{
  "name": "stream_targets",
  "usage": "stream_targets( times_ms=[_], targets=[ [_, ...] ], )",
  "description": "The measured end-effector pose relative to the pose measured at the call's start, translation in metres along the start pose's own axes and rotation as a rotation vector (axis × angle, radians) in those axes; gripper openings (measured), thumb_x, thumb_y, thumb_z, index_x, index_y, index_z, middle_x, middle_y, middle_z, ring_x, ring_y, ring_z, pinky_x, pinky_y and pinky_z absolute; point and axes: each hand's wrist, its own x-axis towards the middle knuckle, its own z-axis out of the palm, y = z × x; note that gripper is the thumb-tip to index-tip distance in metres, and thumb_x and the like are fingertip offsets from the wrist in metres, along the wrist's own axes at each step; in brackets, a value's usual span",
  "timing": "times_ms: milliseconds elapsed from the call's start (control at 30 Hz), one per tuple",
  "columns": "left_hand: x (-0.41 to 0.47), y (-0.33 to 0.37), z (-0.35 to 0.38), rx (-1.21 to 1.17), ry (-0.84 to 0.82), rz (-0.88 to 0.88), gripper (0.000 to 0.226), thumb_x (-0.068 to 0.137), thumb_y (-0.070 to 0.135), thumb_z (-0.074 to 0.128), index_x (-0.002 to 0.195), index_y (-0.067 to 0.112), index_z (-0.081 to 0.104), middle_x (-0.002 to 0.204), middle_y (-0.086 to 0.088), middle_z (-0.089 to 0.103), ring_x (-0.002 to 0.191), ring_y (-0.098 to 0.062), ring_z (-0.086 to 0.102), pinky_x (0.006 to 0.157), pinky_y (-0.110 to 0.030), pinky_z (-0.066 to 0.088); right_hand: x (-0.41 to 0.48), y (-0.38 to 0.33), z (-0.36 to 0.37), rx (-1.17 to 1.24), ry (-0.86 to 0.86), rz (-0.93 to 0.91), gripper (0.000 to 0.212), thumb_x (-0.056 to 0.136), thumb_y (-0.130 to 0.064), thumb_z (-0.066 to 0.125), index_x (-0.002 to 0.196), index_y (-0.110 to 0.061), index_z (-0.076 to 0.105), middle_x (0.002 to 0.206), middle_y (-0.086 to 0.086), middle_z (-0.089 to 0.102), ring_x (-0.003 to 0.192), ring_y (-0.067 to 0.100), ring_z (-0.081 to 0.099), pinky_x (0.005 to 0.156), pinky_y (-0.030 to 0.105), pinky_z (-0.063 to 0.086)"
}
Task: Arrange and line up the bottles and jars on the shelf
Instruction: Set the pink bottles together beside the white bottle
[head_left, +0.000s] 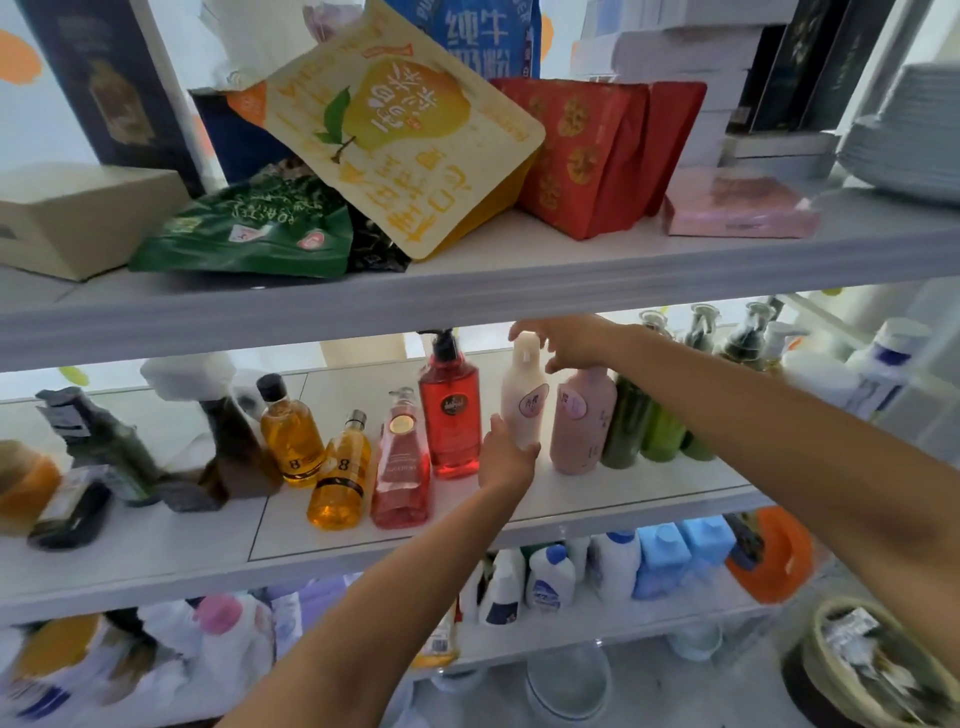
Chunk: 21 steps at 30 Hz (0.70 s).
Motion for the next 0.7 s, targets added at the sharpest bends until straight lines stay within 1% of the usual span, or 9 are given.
stream_targets(
  times_ms=[100, 167, 233, 300, 367, 400, 467, 533, 700],
  targets=[
    [0.003, 0.007, -0.001, -0.001, 0.0, 0.002, 0.068, 0.088, 0.023, 0.064, 0.144, 0.011, 0.027, 0.132, -0.012, 0.054, 0.121, -0.03, 0.054, 0.096, -0.041, 0.047, 0.003, -0.009, 0.002, -0.124, 0.088, -0.043, 0.048, 0.084, -0.011, 0.066, 0.128, -0.017, 0.049, 0.125, 0.004, 0.056, 0.102, 0.021, 0.054, 0.078, 0.029, 0.041],
    [0.005, 0.009, -0.002, -0.003, 0.005, 0.0, 0.07, 0.088, 0.022, 0.064, 0.146, 0.011, 0.026, 0.134, -0.012, 0.053, 0.123, -0.03, 0.052, 0.1, -0.041, 0.046, 0.007, -0.015, 0.003, -0.085, 0.138, -0.04, 0.036, 0.085, -0.011, 0.064, 0.12, -0.012, 0.055, 0.119, 0.007, 0.06, 0.101, 0.023, 0.055, 0.073, 0.028, 0.038],
    [0.005, 0.01, -0.004, -0.013, 0.006, 0.011, 0.063, 0.087, 0.021, 0.065, 0.14, 0.011, 0.033, 0.131, -0.011, 0.055, 0.12, -0.029, 0.054, 0.098, -0.04, 0.047, 0.013, -0.02, 0.001, -0.058, 0.134, -0.035, 0.029, 0.085, -0.013, 0.063, 0.113, -0.007, 0.059, 0.111, 0.01, 0.063, 0.096, 0.025, 0.057, 0.072, 0.03, 0.04],
    [0.007, 0.009, -0.006, -0.022, 0.016, 0.02, 0.055, 0.086, 0.02, 0.066, 0.134, 0.011, 0.04, 0.129, -0.01, 0.056, 0.118, -0.028, 0.055, 0.097, -0.039, 0.047, 0.015, -0.025, -0.001, -0.014, 0.114, -0.033, 0.025, 0.084, -0.018, 0.065, 0.103, -0.001, 0.061, 0.095, 0.013, 0.064, 0.084, 0.024, 0.055, 0.07, 0.032, 0.04],
    [0.009, 0.007, -0.007, -0.022, 0.028, 0.019, 0.048, 0.086, 0.019, 0.065, 0.128, 0.009, 0.045, 0.128, -0.01, 0.057, 0.118, -0.028, 0.055, 0.097, -0.037, 0.046, 0.016, -0.026, -0.001, 0.036, 0.11, -0.023, 0.022, 0.084, -0.023, 0.066, 0.088, -0.002, 0.059, 0.078, 0.006, 0.058, 0.076, 0.021, 0.051, 0.064, 0.028, 0.038],
    [0.009, 0.006, -0.007, -0.024, 0.031, 0.017, 0.046, 0.086, 0.019, 0.065, 0.127, 0.009, 0.046, 0.128, -0.01, 0.057, 0.118, -0.028, 0.055, 0.097, -0.036, 0.045, 0.016, -0.025, -0.001, 0.038, 0.11, -0.012, 0.023, 0.085, -0.026, 0.065, 0.085, -0.005, 0.057, 0.075, 0.003, 0.056, 0.074, 0.021, 0.051, 0.062, 0.028, 0.037],
    [0.01, 0.004, -0.007, -0.033, 0.034, 0.014, 0.044, 0.087, 0.019, 0.064, 0.126, 0.009, 0.048, 0.129, -0.01, 0.057, 0.119, -0.027, 0.054, 0.097, -0.035, 0.043, 0.014, -0.024, -0.002, 0.022, 0.1, 0.014, 0.026, 0.087, -0.03, 0.063, 0.09, -0.005, 0.059, 0.078, 0.004, 0.056, 0.074, 0.022, 0.052, 0.065, 0.029, 0.038],
    [0.012, 0.002, -0.007, -0.034, 0.048, 0.021, 0.043, 0.087, 0.02, 0.065, 0.125, 0.008, 0.048, 0.127, -0.01, 0.058, 0.117, -0.028, 0.055, 0.094, -0.035, 0.044, 0.011, -0.022, -0.003, 0.037, 0.067, 0.029, 0.028, 0.088, -0.029, 0.062, 0.094, -0.003, 0.059, 0.077, 0.004, 0.055, 0.075, 0.022, 0.052, 0.067, 0.03, 0.038],
    [0.015, 0.004, -0.008, -0.079, 0.039, 0.081, 0.056, 0.076, 0.019, 0.076, 0.123, 0.009, 0.047, 0.122, -0.008, 0.061, 0.113, -0.026, 0.057, 0.091, -0.034, 0.047, 0.005, -0.021, -0.008, 0.075, 0.001, 0.059, 0.025, 0.091, -0.028, 0.059, 0.088, -0.003, 0.055, 0.073, 0.01, 0.06, 0.064, 0.022, 0.054, 0.054, 0.024, 0.039]
  ],
)
